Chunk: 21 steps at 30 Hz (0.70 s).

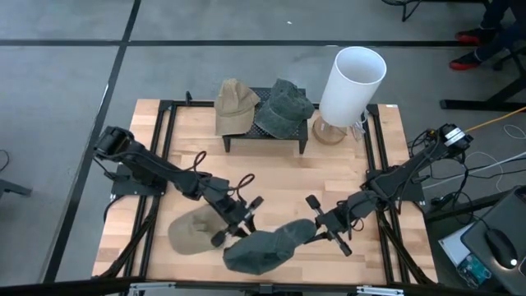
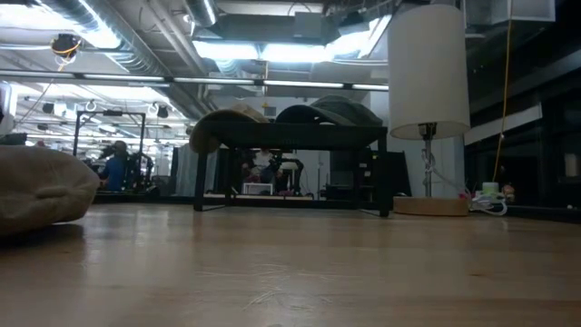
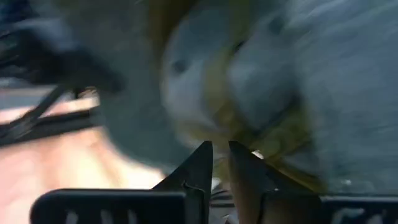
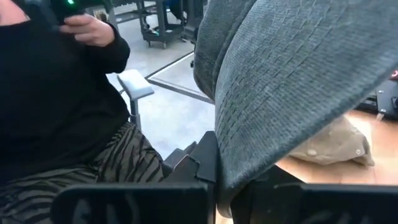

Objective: Pick & Place hat
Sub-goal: Stack the dark green cap on top of the other dark green cap on the shelf

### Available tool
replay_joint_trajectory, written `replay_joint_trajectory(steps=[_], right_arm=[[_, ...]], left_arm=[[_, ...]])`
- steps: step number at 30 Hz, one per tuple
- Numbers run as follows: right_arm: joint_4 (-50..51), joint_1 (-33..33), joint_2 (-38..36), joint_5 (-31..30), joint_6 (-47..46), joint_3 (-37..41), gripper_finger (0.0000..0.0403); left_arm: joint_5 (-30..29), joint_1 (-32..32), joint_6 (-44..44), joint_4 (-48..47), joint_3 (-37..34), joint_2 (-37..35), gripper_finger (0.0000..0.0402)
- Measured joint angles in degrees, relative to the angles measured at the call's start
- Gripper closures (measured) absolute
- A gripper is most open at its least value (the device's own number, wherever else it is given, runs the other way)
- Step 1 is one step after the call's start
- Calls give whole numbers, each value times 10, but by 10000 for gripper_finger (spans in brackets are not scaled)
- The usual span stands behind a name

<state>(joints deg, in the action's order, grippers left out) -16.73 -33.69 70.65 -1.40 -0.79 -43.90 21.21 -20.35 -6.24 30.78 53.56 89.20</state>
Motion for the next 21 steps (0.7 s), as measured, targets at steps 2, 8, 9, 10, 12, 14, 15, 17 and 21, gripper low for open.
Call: replay_joint_trajectory(steps=[2, 8, 9, 10, 12, 14, 15, 17, 21], right_arm=[[3, 5, 2, 1, -2, 0, 388], [7, 20, 2, -27, -1, 0, 388], [7, 22, 2, -37, -1, 0, 389], [7, 25, 2, -47, -1, 0, 388], [7, 30, 2, -64, -1, 0, 388], [5, 36, 7, -62, -1, 0, 389], [6, 38, 10, -54, -1, 0, 388], [5, 46, 18, -38, -1, 0, 389], [14, 64, 23, -38, 0, 0, 389]], left_arm=[[57, 3, 0, 25, 0, 8, 368], [105, 3, -5, 60, 0, 15, 393], [104, 3, -5, 60, 0, 15, 397], [104, 3, -5, 62, 0, 15, 399], [97, 3, -5, 86, 0, 21, 399], [84, 3, -5, 103, 0, 28, 399], [73, 3, -5, 112, 0, 32, 399], [64, 4, -5, 118, 0, 40, 400], [79, 5, -17, 156, 0, 59, 399]])
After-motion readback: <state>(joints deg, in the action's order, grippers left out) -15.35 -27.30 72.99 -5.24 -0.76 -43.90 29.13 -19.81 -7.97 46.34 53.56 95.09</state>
